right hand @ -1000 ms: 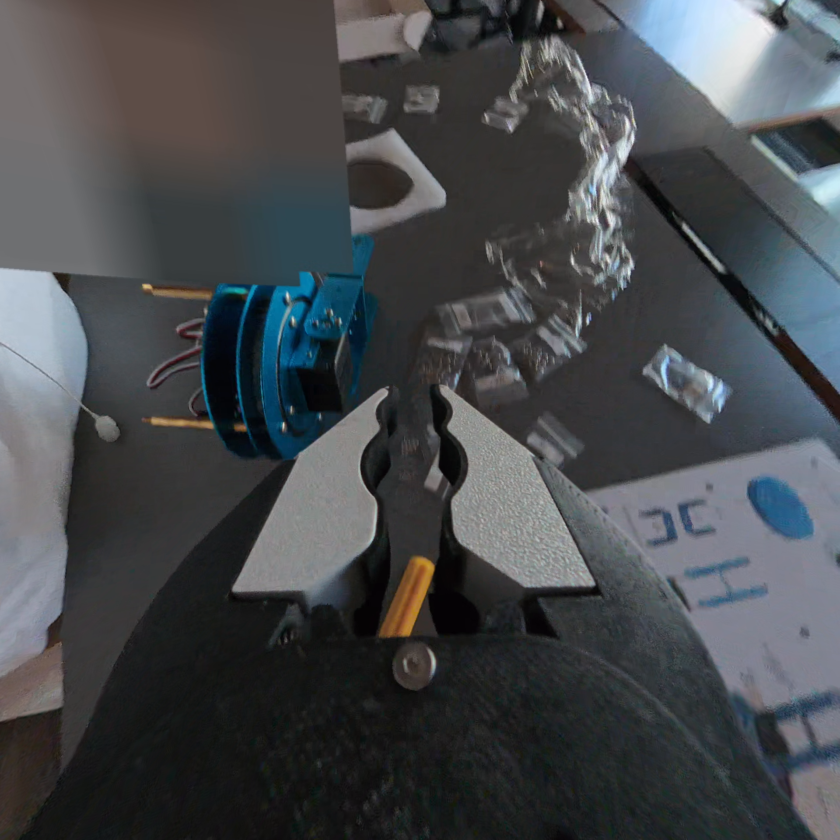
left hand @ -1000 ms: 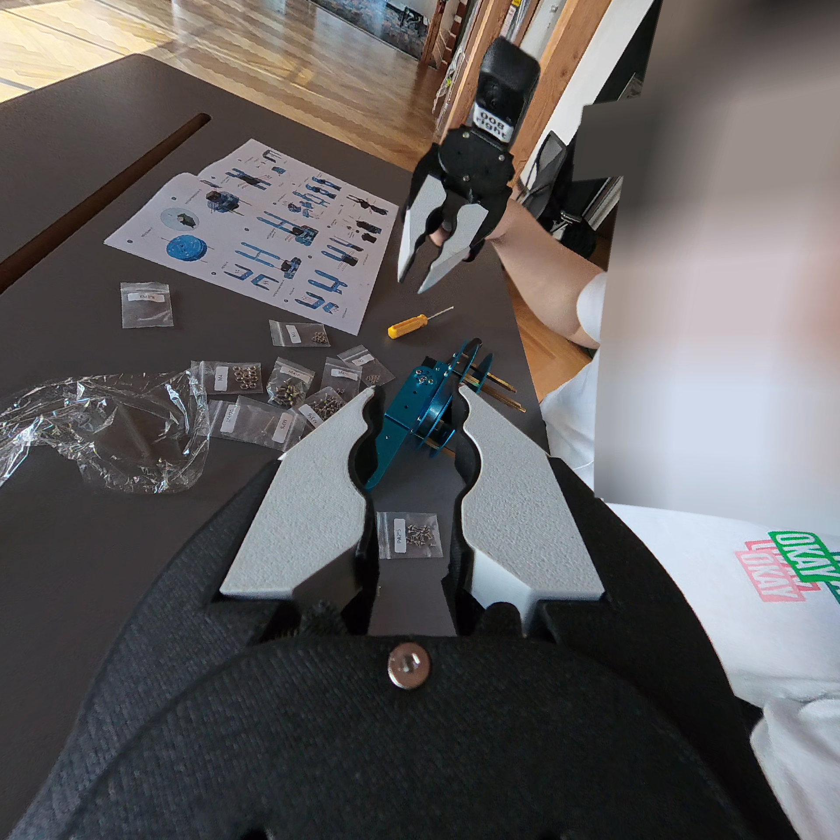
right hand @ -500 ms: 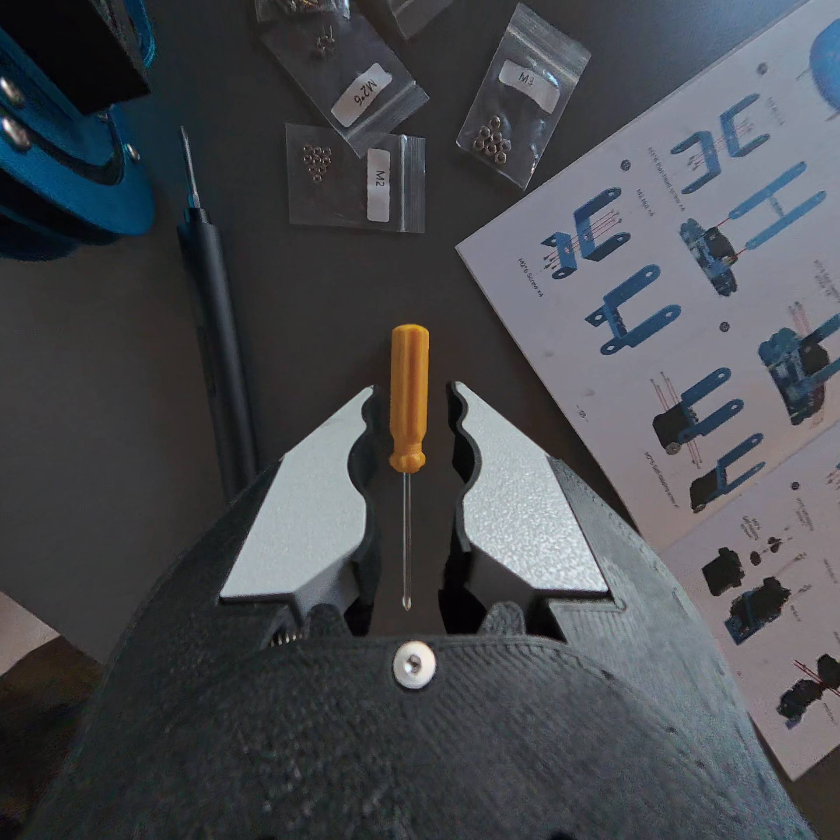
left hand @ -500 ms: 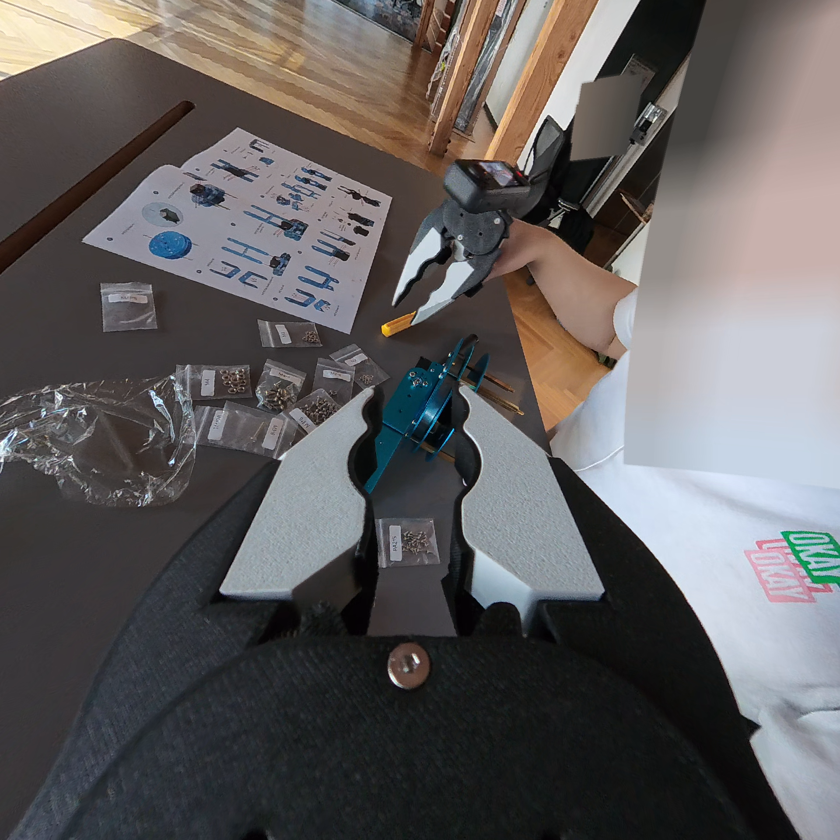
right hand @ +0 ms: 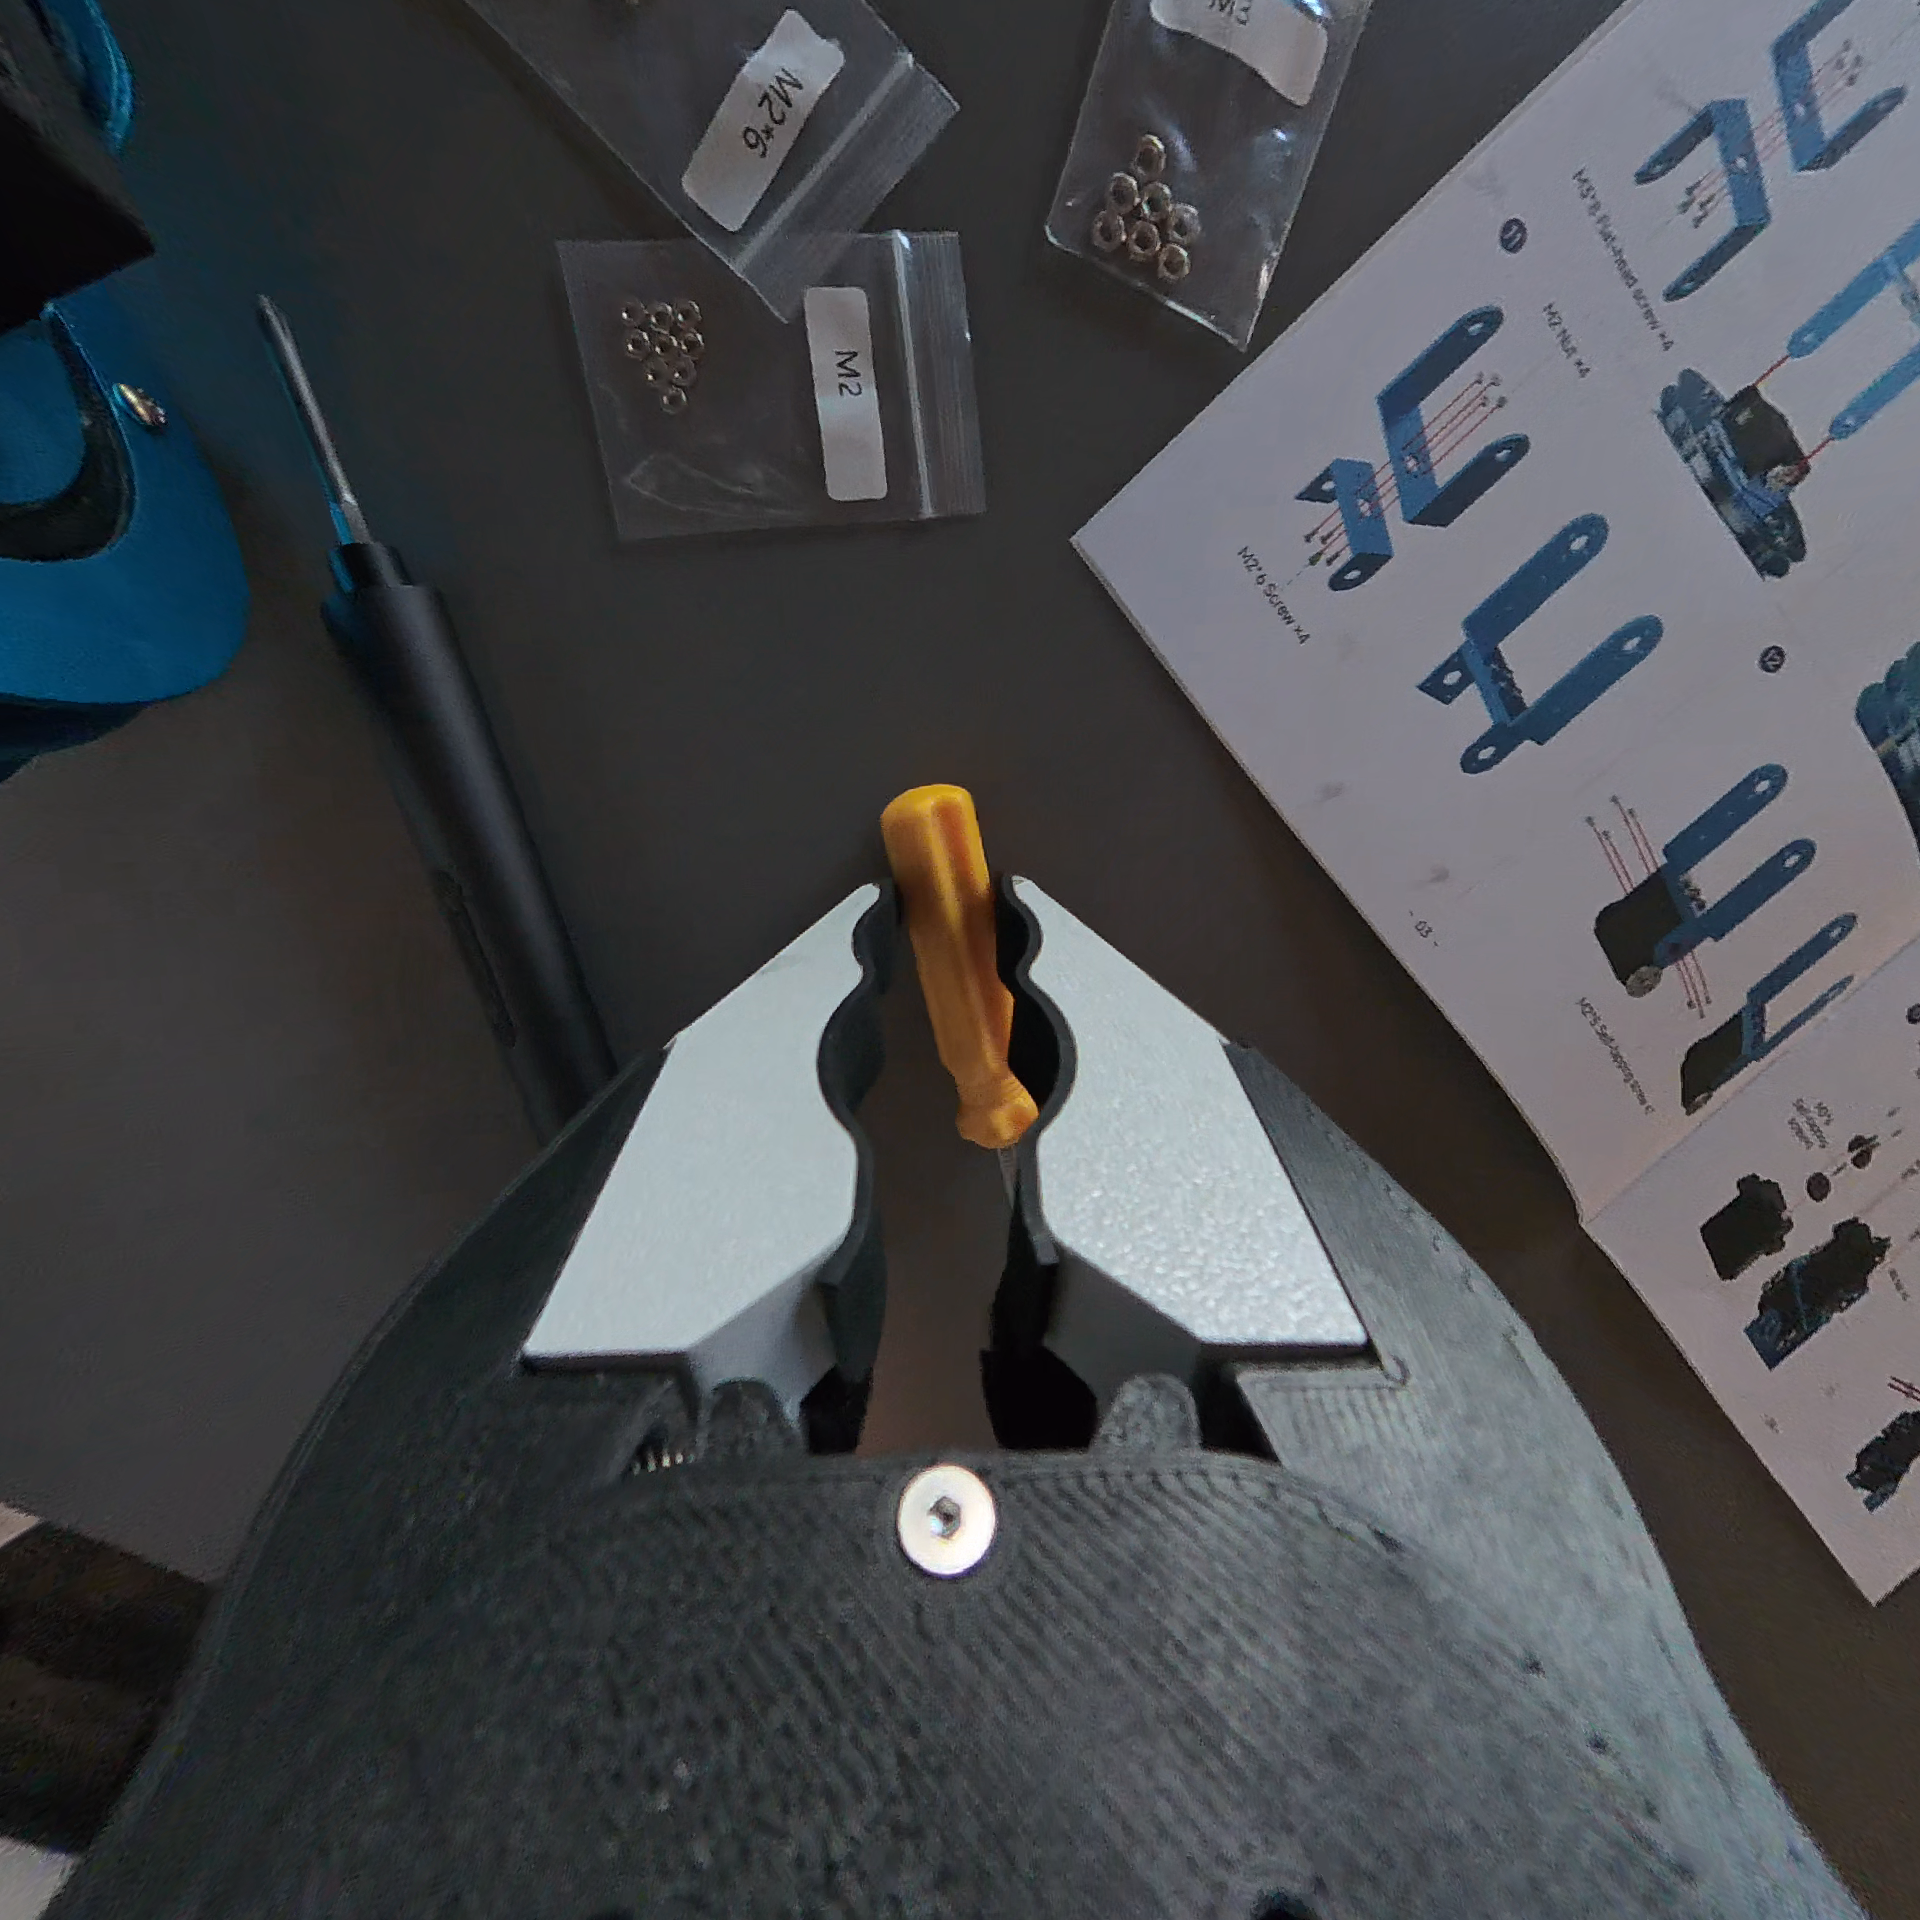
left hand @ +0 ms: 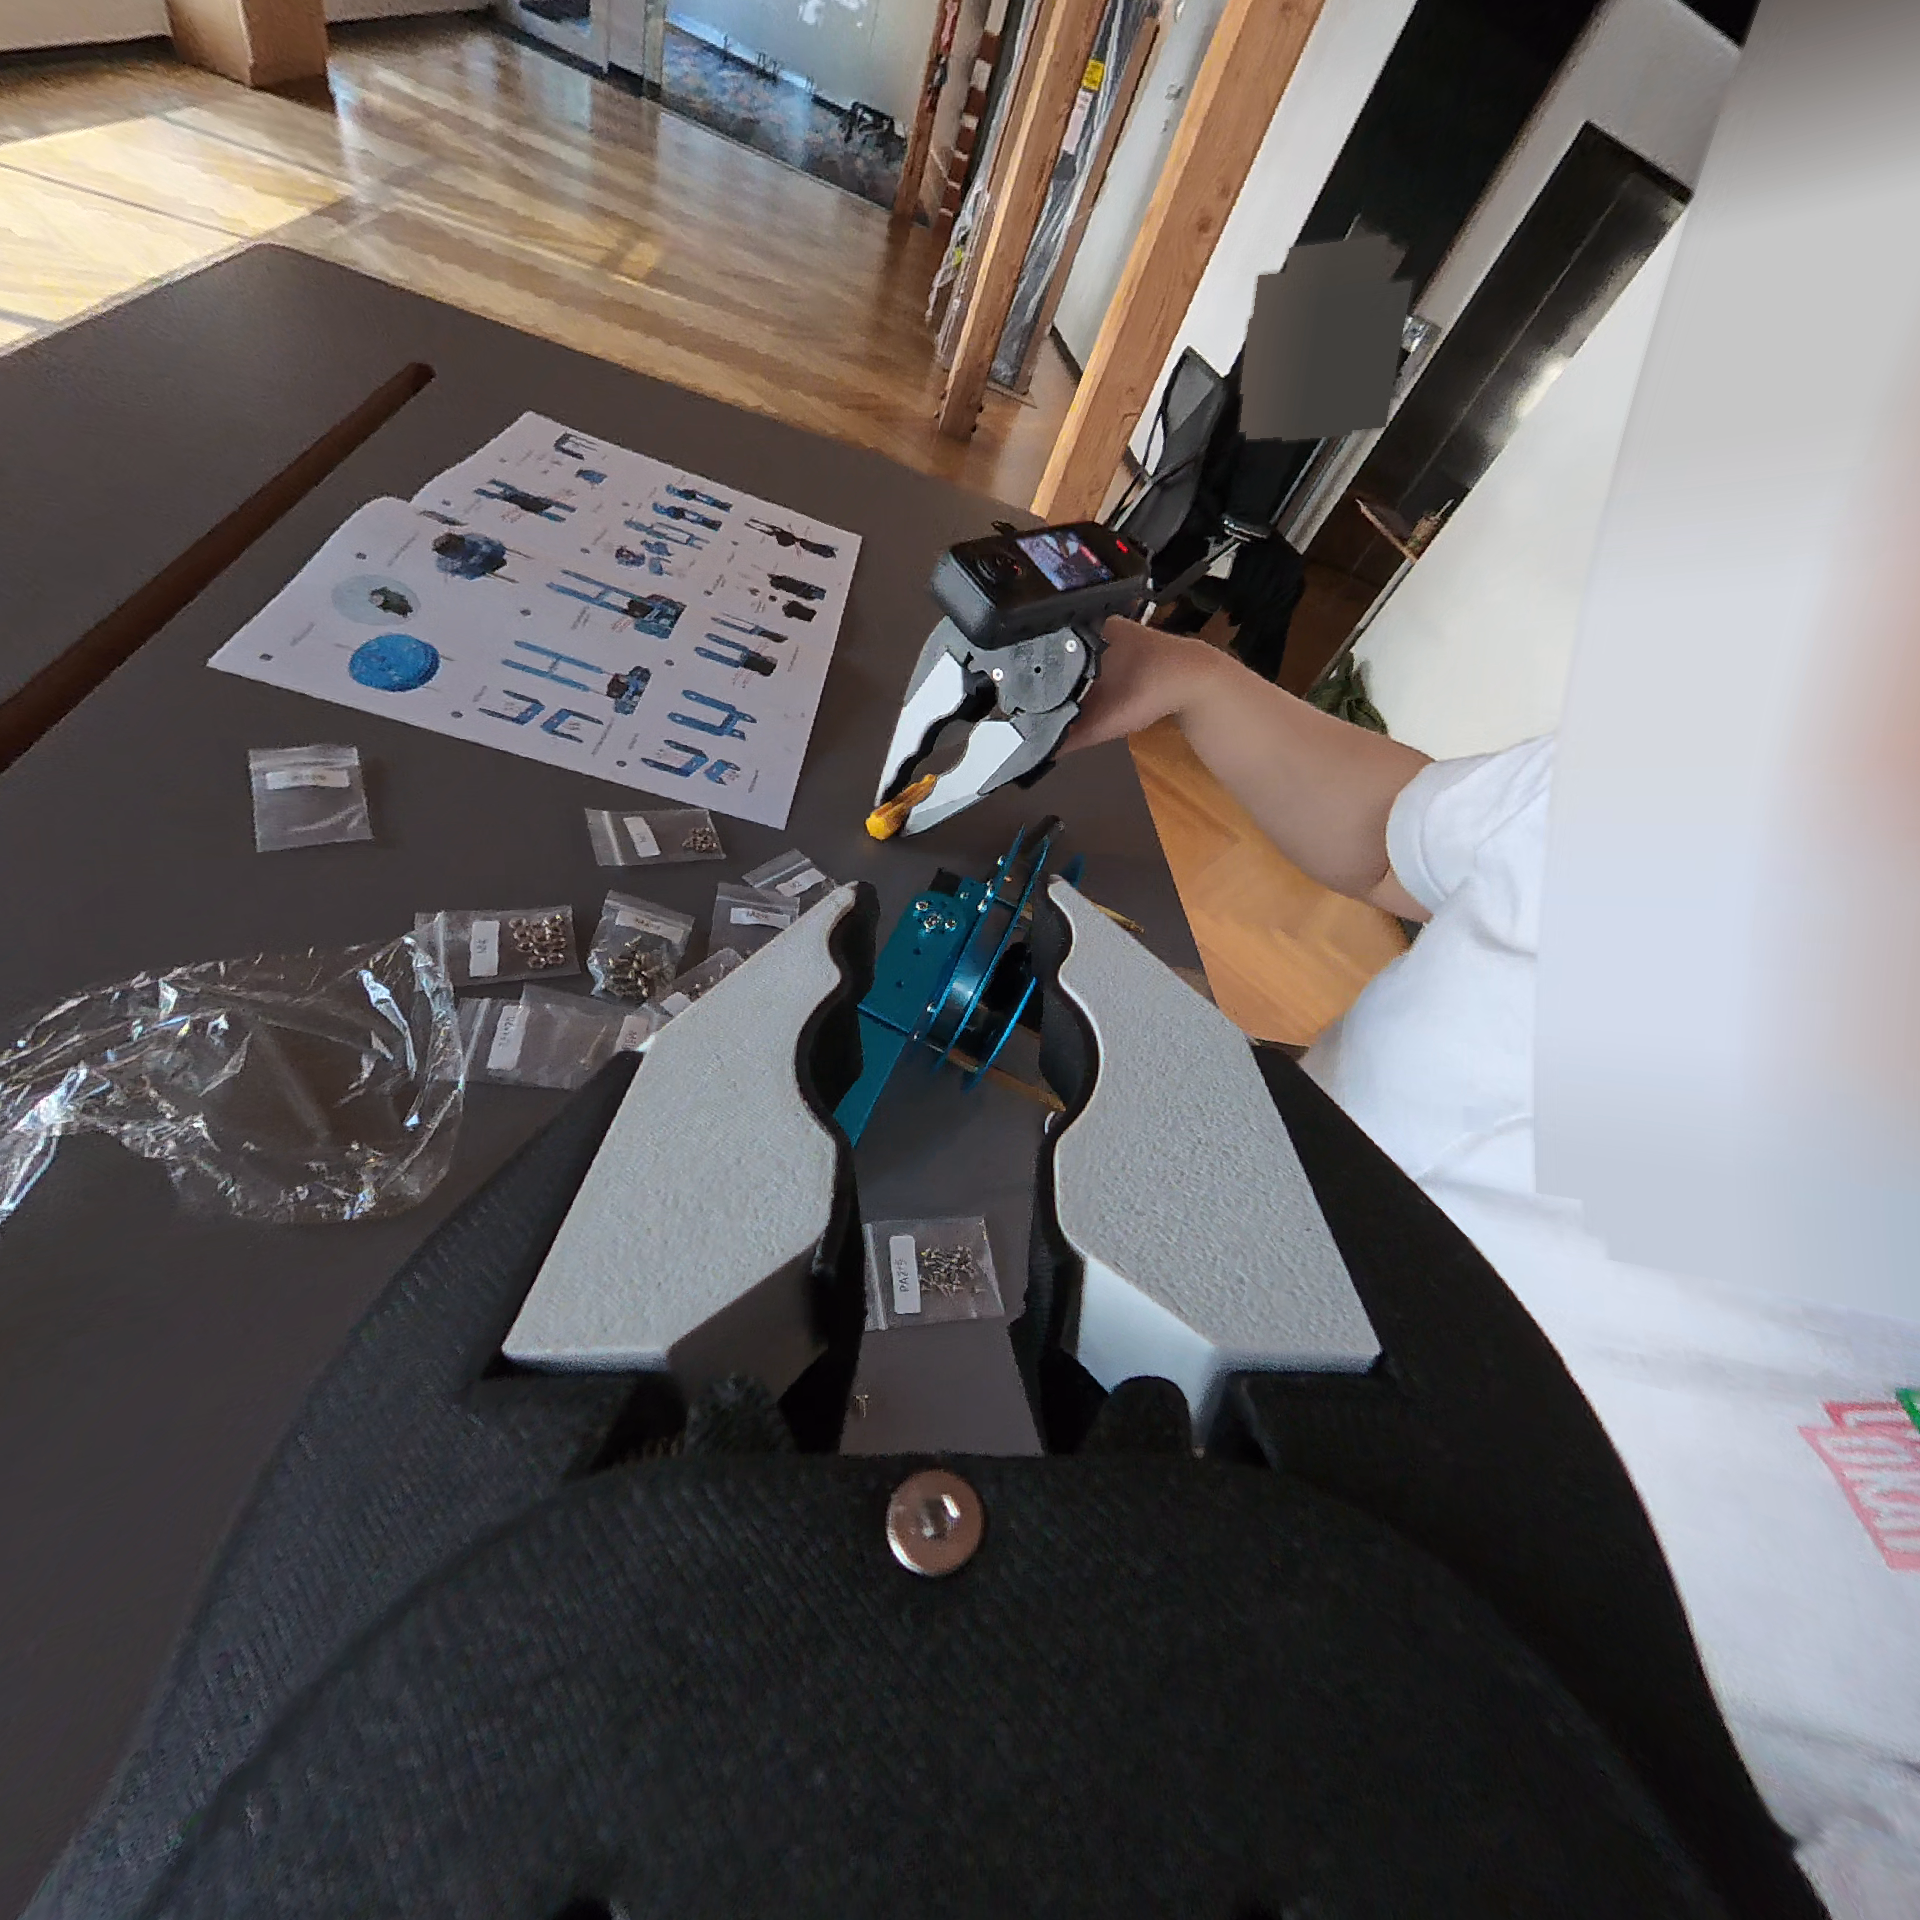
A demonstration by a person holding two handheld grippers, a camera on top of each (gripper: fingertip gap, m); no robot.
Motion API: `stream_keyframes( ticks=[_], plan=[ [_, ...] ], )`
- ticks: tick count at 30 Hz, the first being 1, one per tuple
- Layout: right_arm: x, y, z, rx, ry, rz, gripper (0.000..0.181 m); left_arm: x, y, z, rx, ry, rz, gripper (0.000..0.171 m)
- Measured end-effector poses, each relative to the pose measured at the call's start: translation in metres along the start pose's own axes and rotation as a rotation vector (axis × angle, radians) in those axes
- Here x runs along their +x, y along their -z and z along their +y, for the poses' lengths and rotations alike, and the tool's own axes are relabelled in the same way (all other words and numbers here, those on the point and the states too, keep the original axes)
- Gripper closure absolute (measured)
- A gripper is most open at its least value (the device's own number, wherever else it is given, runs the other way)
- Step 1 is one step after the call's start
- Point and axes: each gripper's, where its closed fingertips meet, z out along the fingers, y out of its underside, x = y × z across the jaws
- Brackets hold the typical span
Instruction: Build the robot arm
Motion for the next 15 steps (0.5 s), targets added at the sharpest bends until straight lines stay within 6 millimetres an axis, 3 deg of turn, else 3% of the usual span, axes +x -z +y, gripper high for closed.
stream_keyframes(
  ticks=[3, 6, 9, 12, 15],
  plan=[
    [0.007, 0.004, 0.004, -0.010, -0.031, 0.075, 0.165, -0.005, 0.000, -0.003, 0.013, -0.004, -0.003, 0.143],
    [0.020, 0.032, -0.003, 0.019, -0.056, 0.191, 0.165, -0.001, -0.003, -0.009, 0.048, 0.009, 0.039, 0.144],
    [0.033, 0.081, -0.030, 0.124, -0.072, 0.315, 0.166, 0.006, -0.008, -0.012, 0.071, -0.006, 0.058, 0.145],
    [0.034, 0.141, -0.069, 0.312, -0.081, 0.378, 0.166, 0.013, -0.018, -0.014, 0.059, -0.025, 0.063, 0.146],
    [0.013, 0.205, -0.128, 0.687, -0.064, 0.296, 0.167, 0.025, -0.033, -0.020, 0.070, -0.055, 0.080, 0.144]
  ],
)
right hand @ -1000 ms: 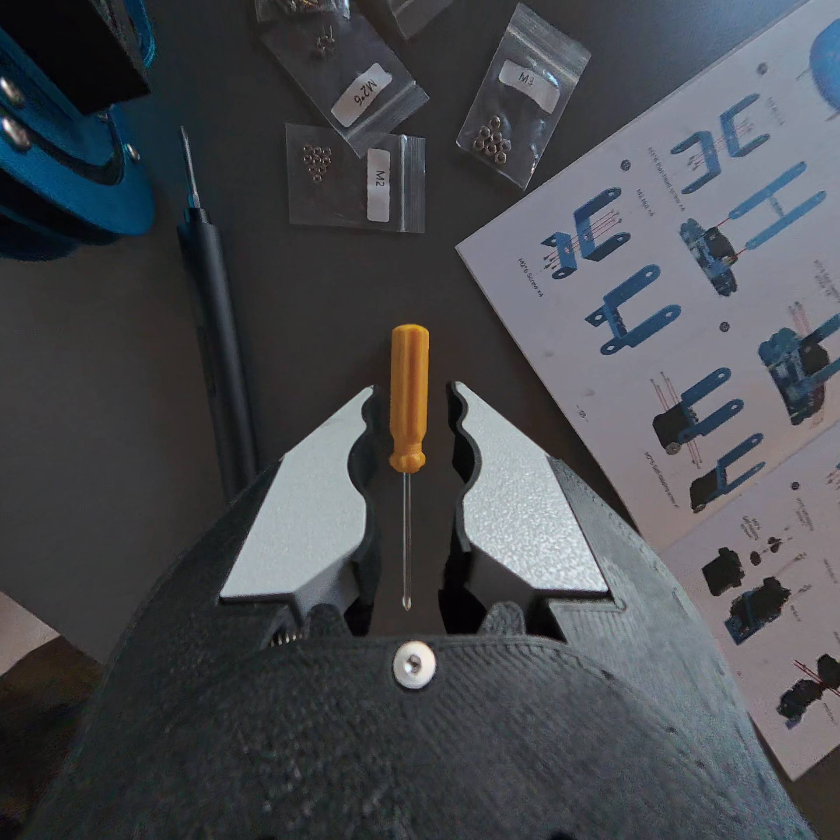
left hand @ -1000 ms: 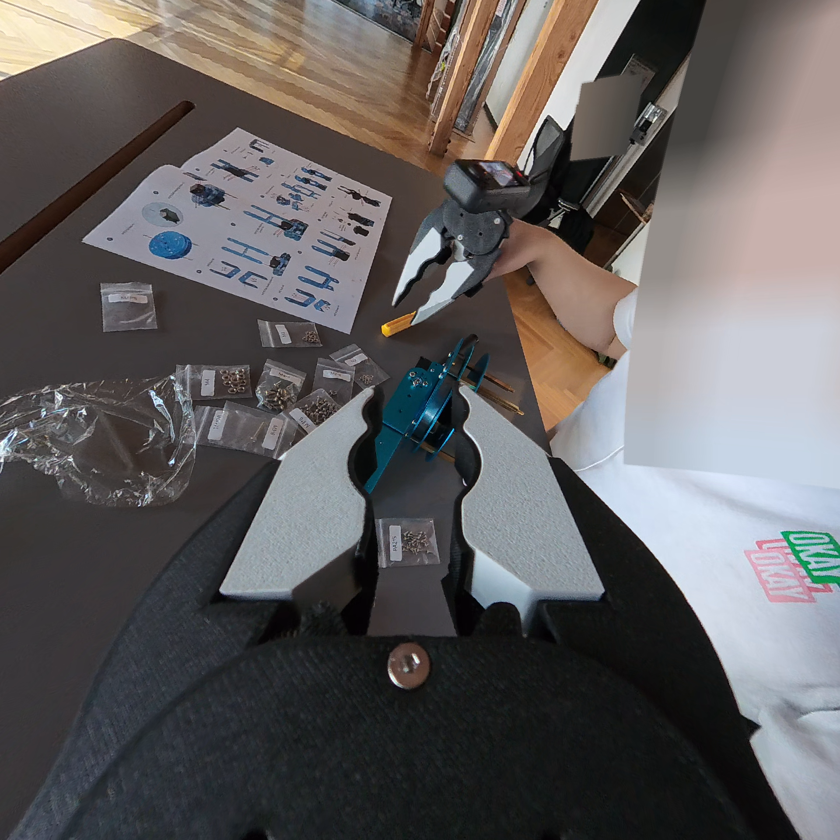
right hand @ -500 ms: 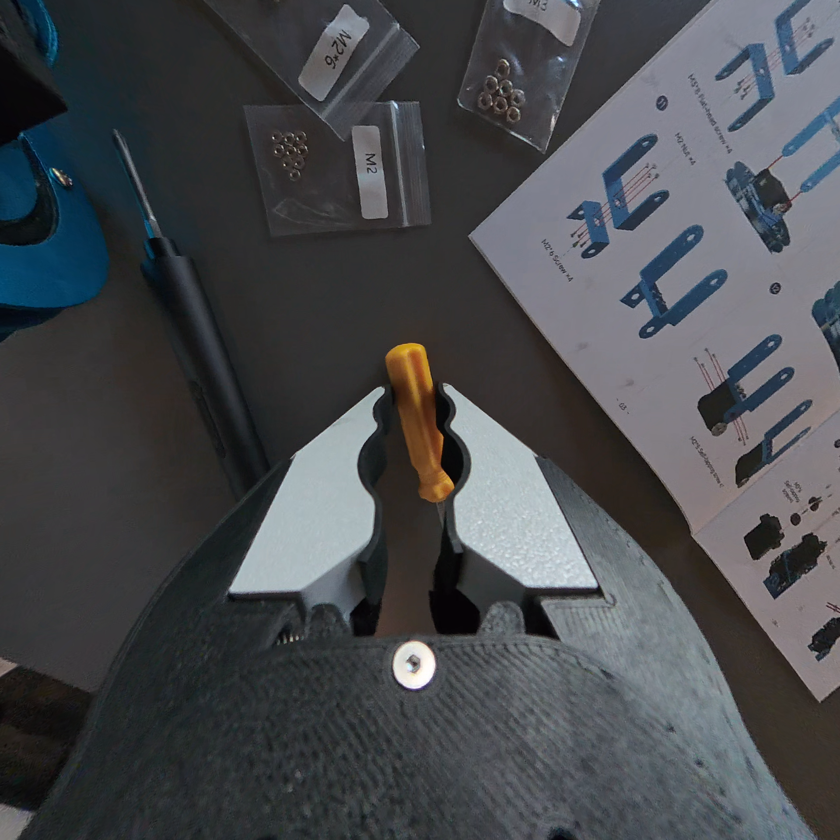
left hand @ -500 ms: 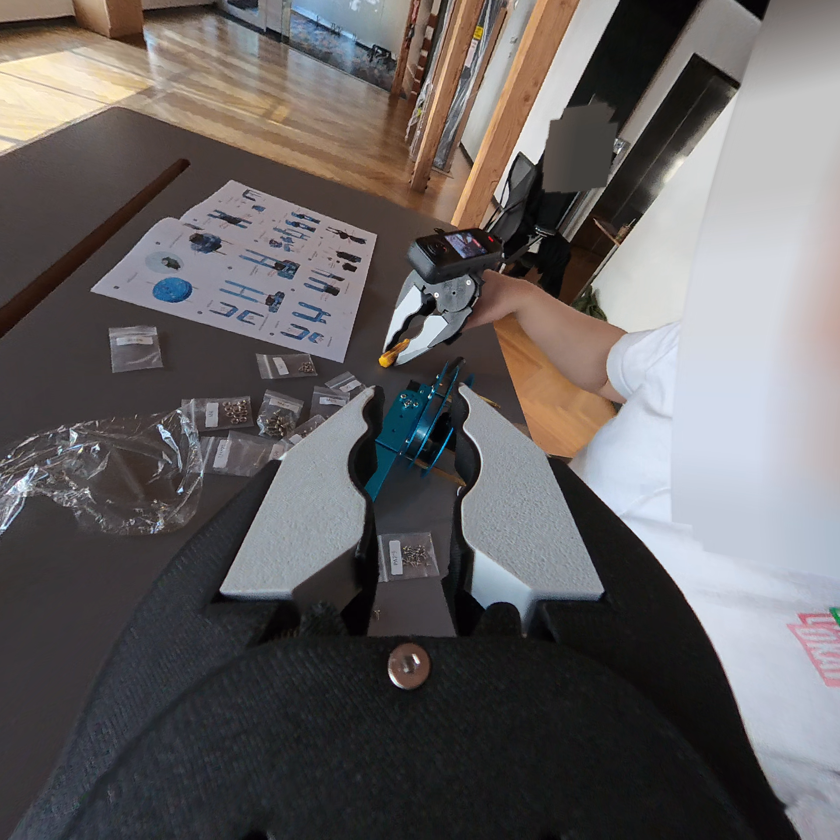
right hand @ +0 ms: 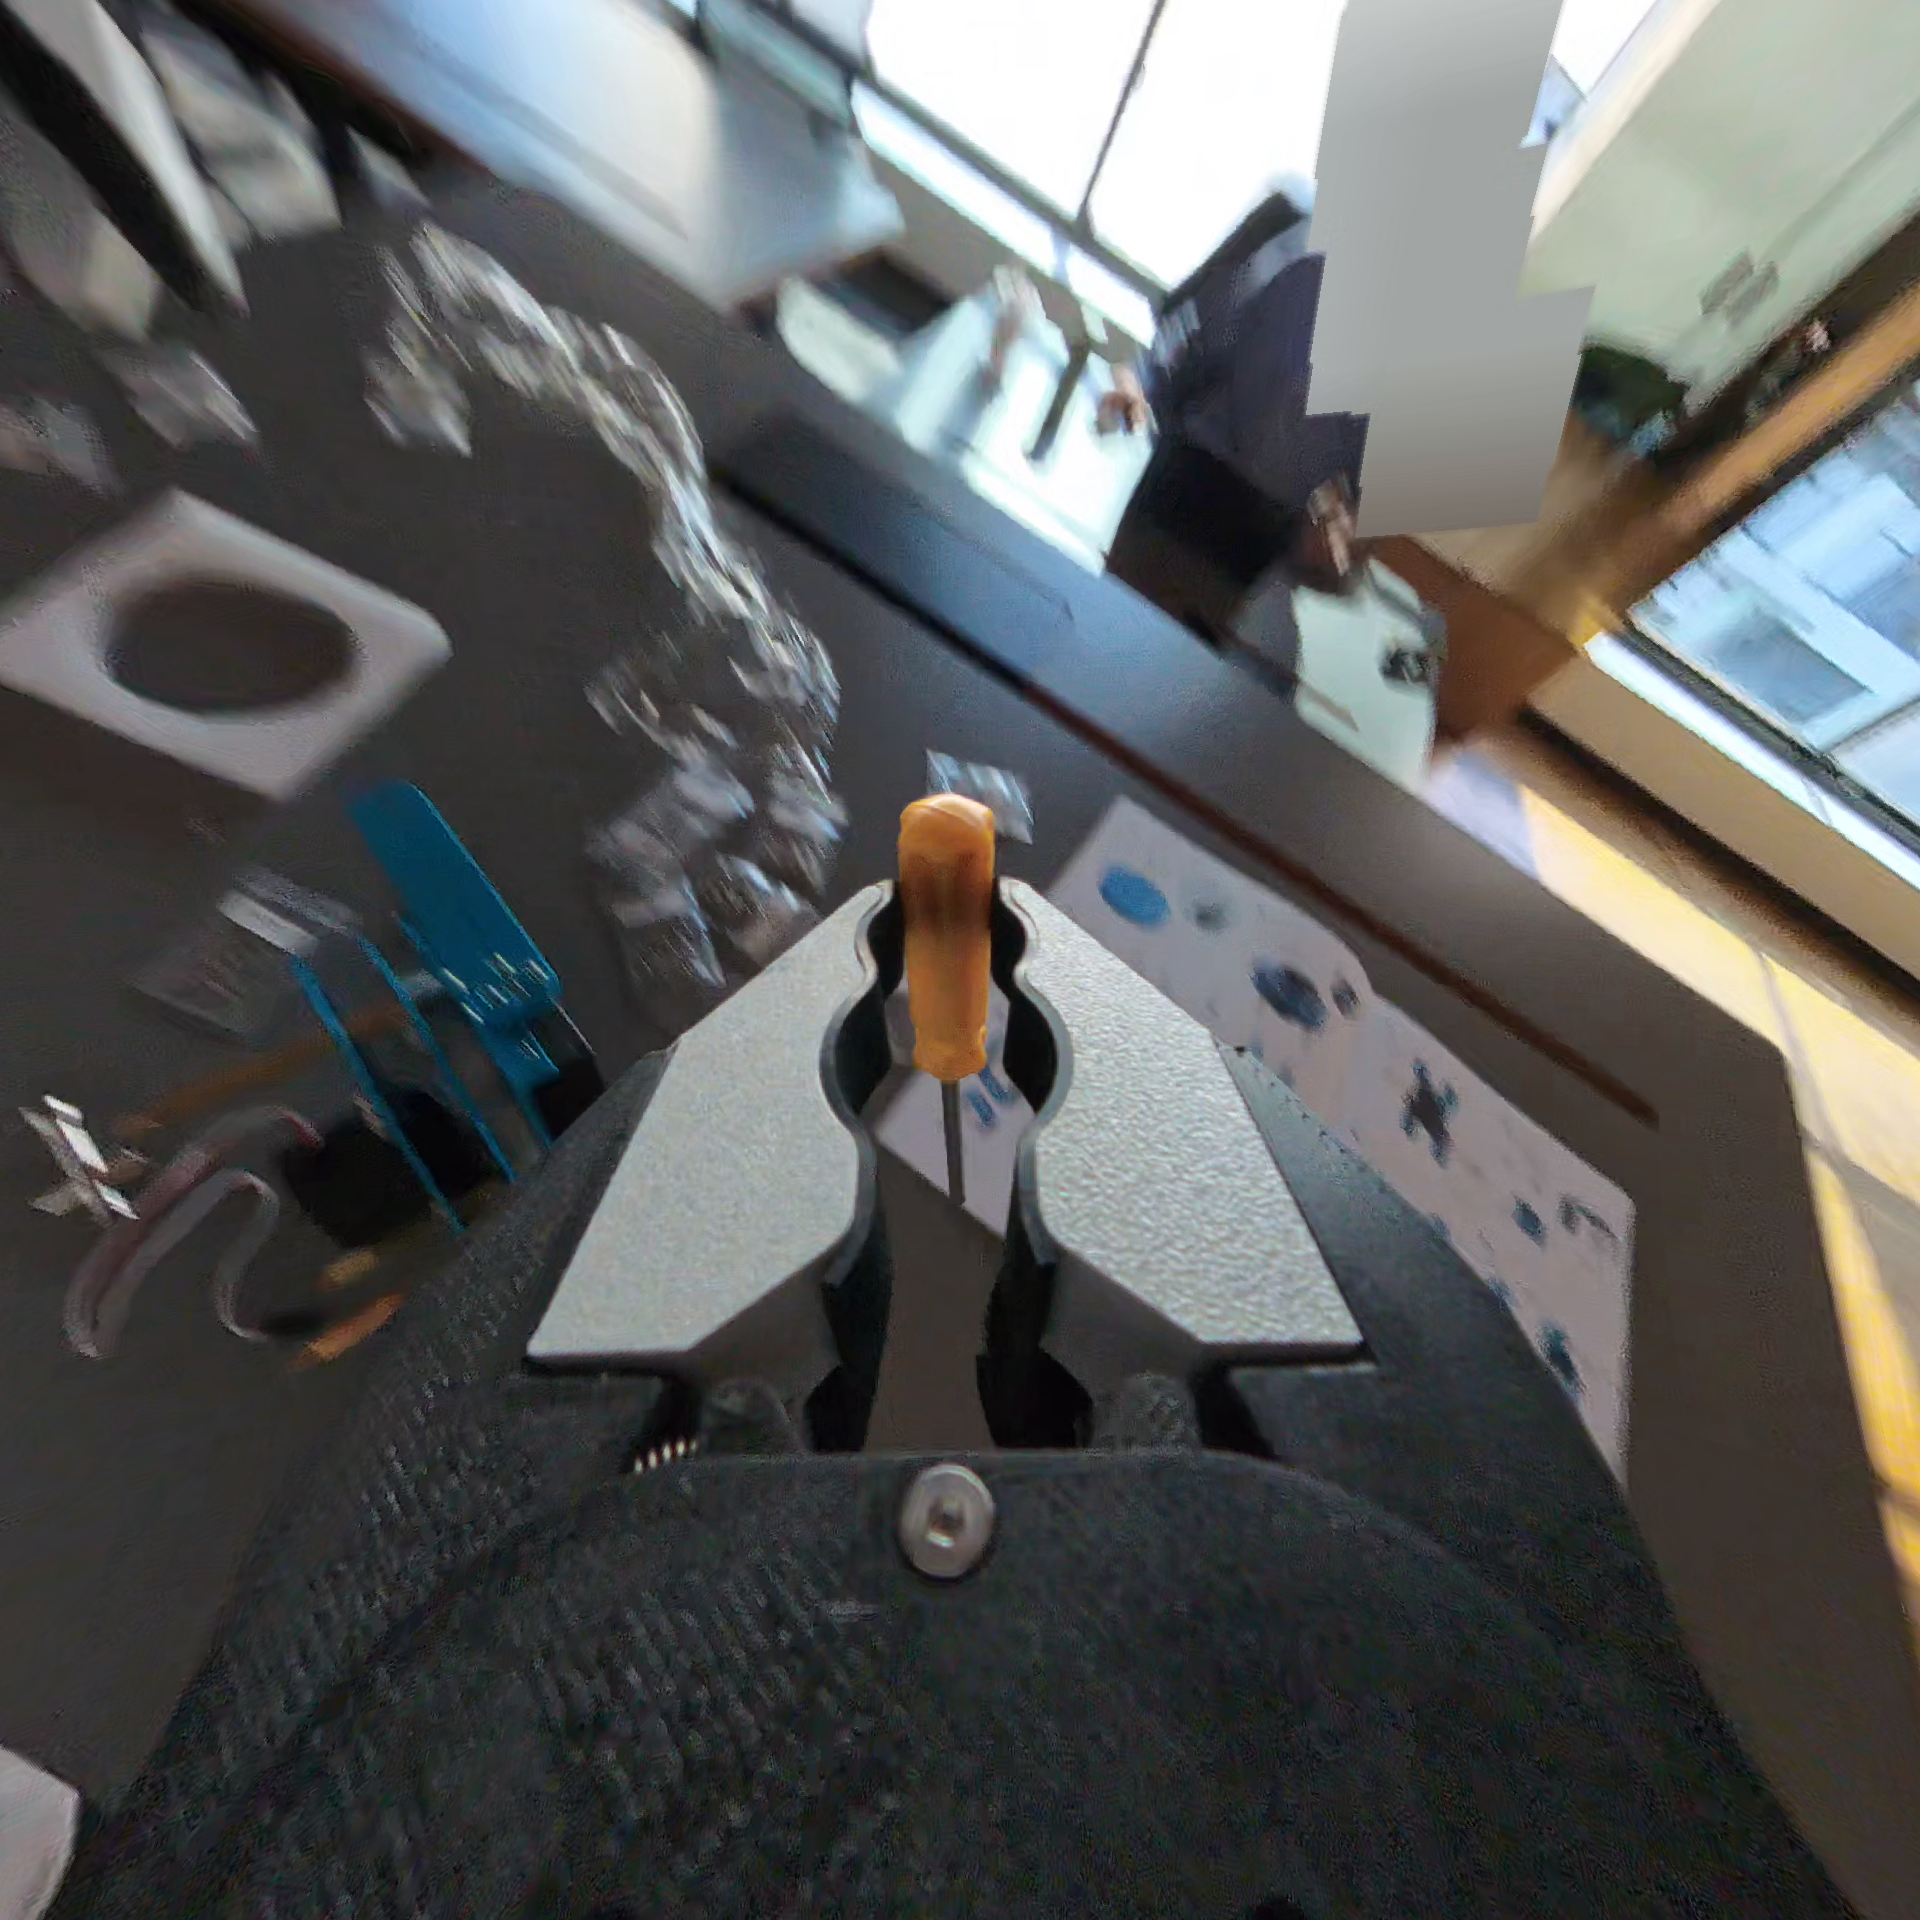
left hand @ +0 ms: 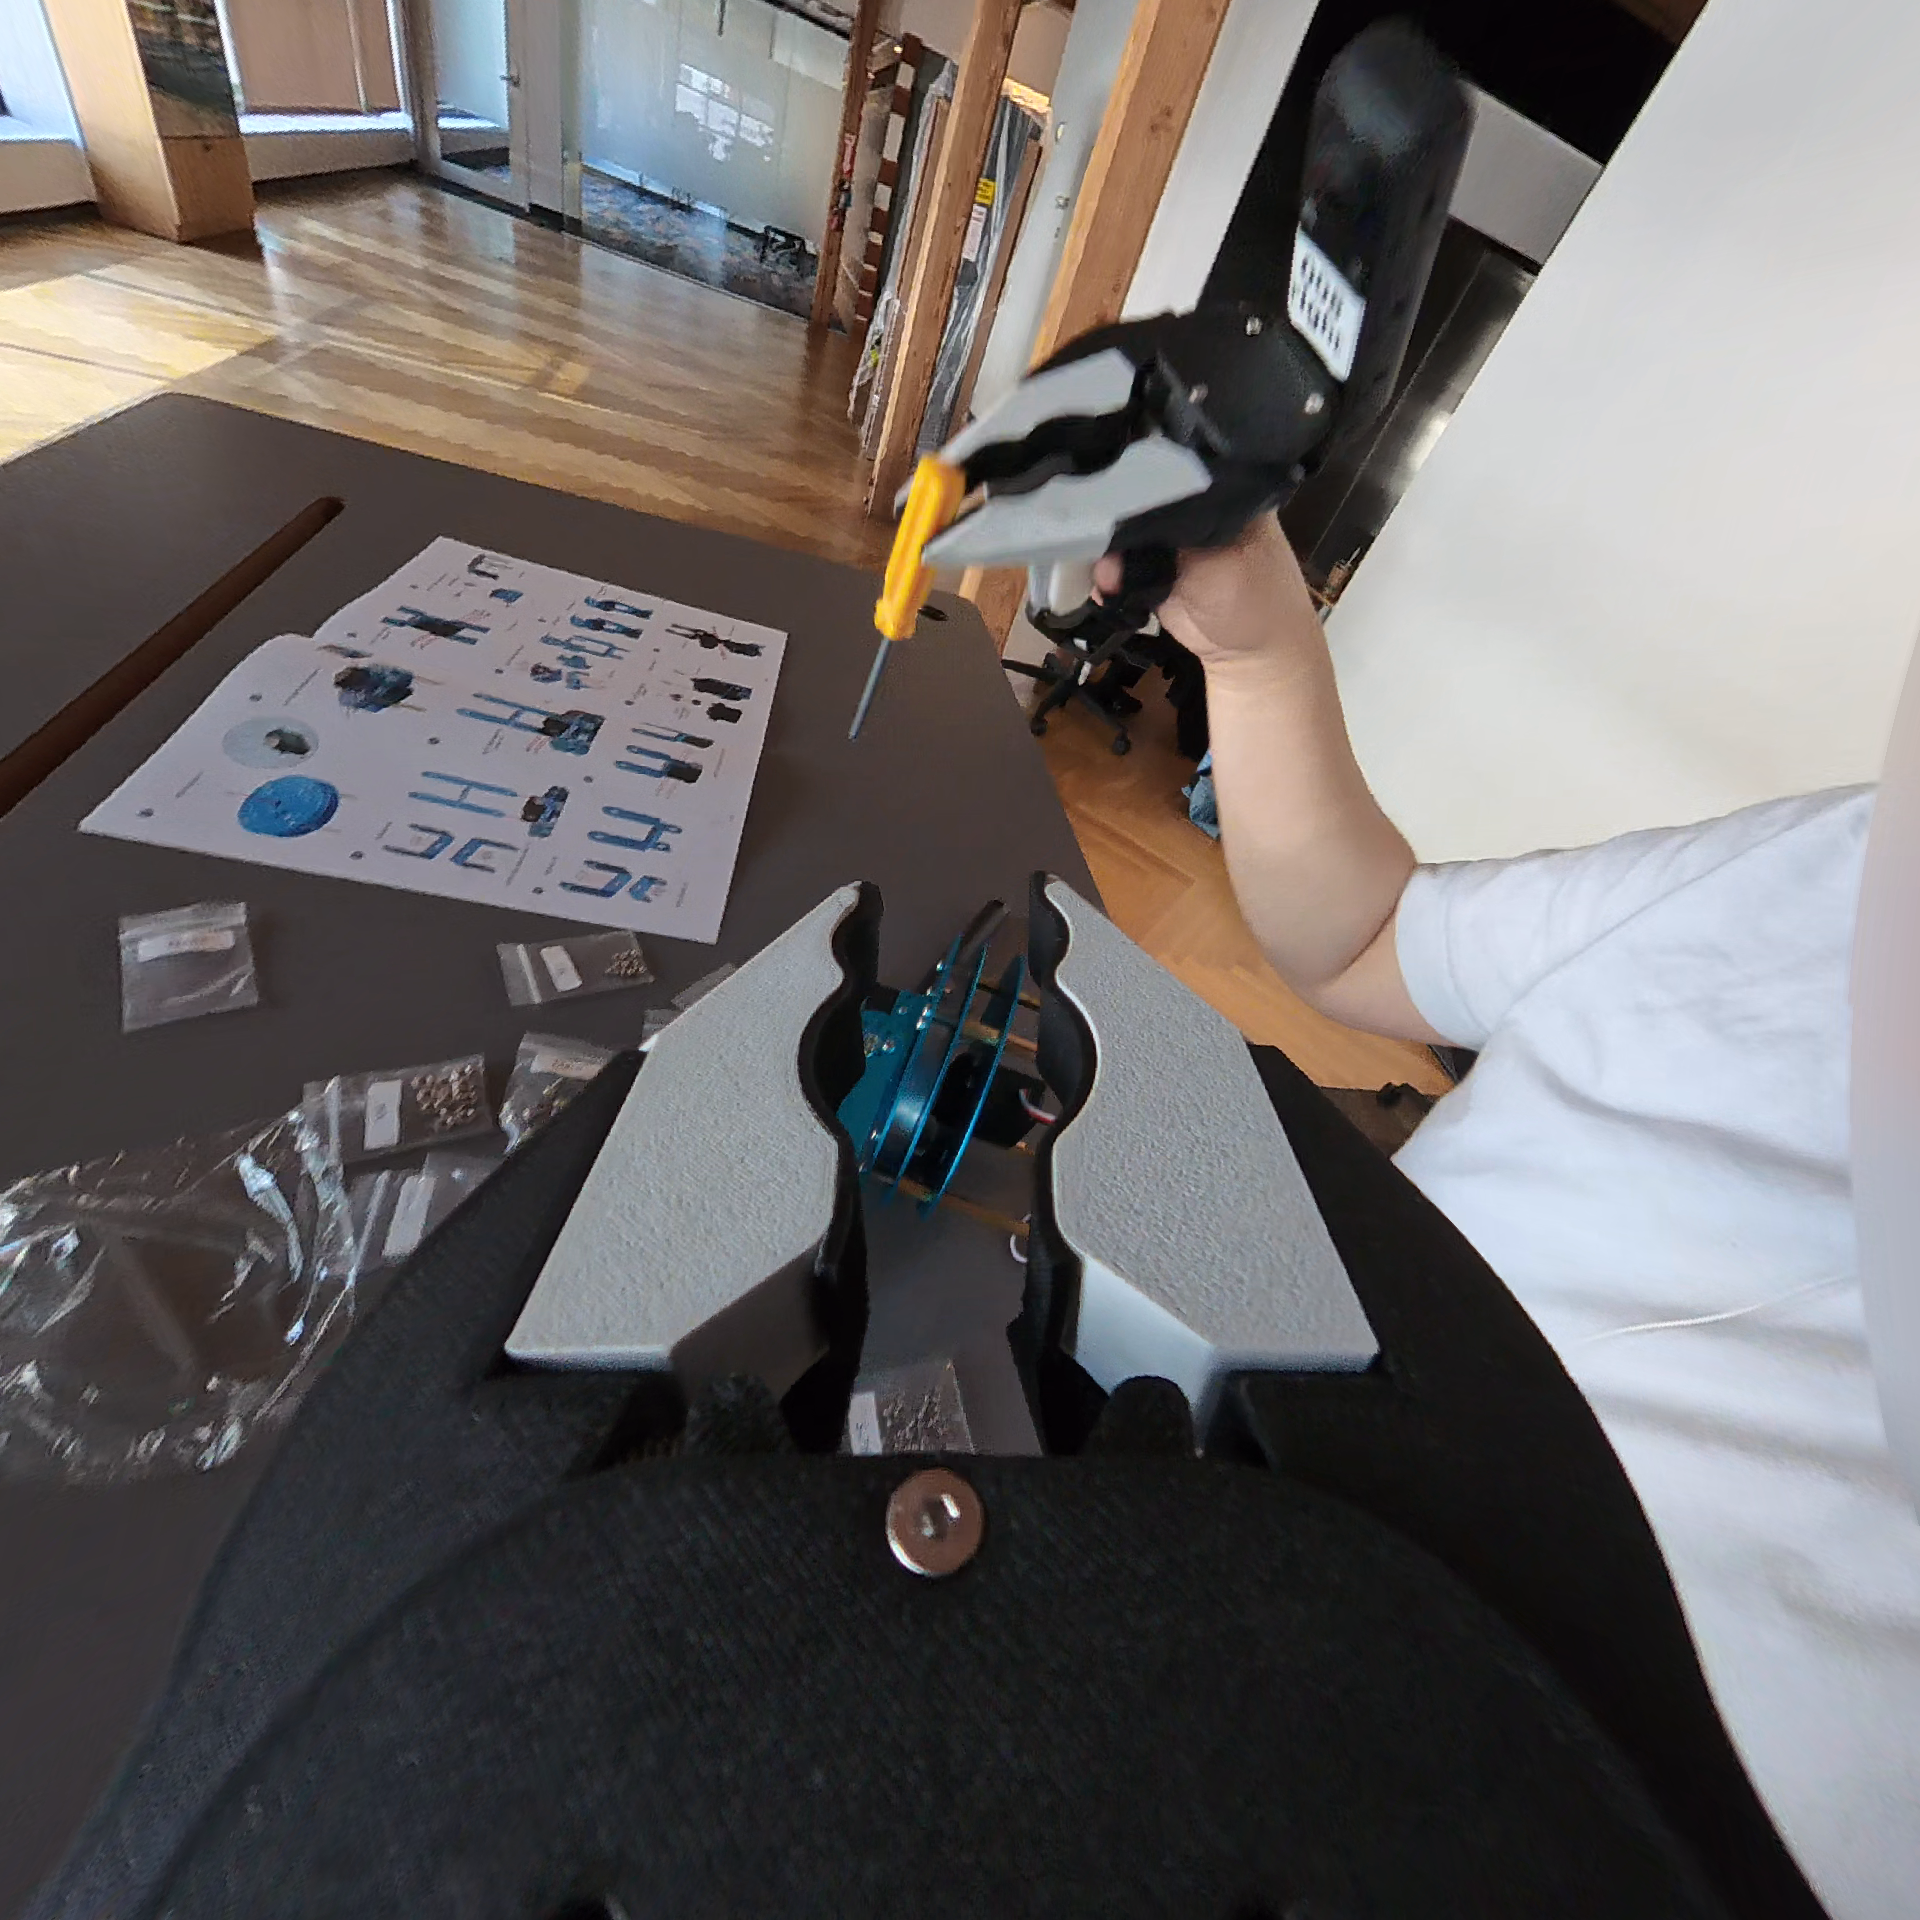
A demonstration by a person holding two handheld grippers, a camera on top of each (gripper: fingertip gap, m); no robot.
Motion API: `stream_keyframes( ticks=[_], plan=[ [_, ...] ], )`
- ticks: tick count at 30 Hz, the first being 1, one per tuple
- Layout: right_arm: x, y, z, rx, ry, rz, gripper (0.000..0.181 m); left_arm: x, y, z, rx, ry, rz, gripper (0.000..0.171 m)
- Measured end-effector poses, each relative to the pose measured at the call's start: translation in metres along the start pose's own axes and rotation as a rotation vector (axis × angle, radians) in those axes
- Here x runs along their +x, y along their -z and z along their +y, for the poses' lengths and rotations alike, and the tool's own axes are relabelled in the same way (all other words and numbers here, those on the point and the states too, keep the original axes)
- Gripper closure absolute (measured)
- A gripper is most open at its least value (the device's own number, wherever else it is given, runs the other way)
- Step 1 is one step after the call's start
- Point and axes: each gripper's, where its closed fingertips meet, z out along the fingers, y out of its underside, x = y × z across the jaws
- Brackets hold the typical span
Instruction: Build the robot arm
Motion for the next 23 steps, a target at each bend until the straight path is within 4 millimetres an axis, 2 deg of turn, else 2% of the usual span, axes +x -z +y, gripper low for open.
stream_keyframes(
  ticks=[1, 3, 4, 6, 9, 12, 15, 18, 21, 23],
  plan=[
    [-0.009, 0.006, -0.026, 0.125, -0.035, -0.076, 0.166, 0.003, -0.007, 0.000, -0.008, -0.008, 0.003, 0.144],
    [-0.024, 0.016, -0.066, 0.330, -0.090, -0.236, 0.167, 0.003, -0.022, 0.003, -0.036, -0.038, -0.021, 0.144],
    [-0.031, 0.019, -0.079, 0.404, -0.105, -0.325, 0.166, -0.001, -0.028, 0.002, -0.038, -0.062, -0.052, 0.144],
    [-0.044, 0.017, -0.092, 0.468, -0.118, -0.504, 0.166, -0.009, -0.040, -0.004, -0.019, -0.113, -0.099, 0.144],
    [-0.054, 0.004, -0.094, 0.457, -0.104, -0.683, 0.166, -0.022, -0.056, -0.016, 0.005, -0.168, -0.131, 0.130],
    [-0.058, -0.006, -0.087, 0.418, -0.060, -0.784, 0.166, -0.023, -0.071, -0.018, 0.020, -0.154, -0.085, 0.132],
    [-0.060, -0.015, -0.082, 0.397, -0.051, -0.851, 0.166, -0.019, -0.083, -0.010, -0.015, -0.140, -0.039, 0.135],
    [-0.068, -0.024, -0.077, 0.374, -0.052, -0.920, 0.166, -0.020, -0.083, -0.004, -0.034, -0.140, -0.052, 0.141],
    [-0.079, -0.032, -0.071, 0.331, -0.047, -0.967, 0.166, -0.025, -0.080, 0.015, -0.098, -0.122, -0.082, 0.141],
    [-0.089, -0.034, -0.068, 0.320, -0.047, -0.991, 0.167, -0.024, -0.079, 0.019, -0.096, -0.124, -0.075, 0.140]
  ],
)
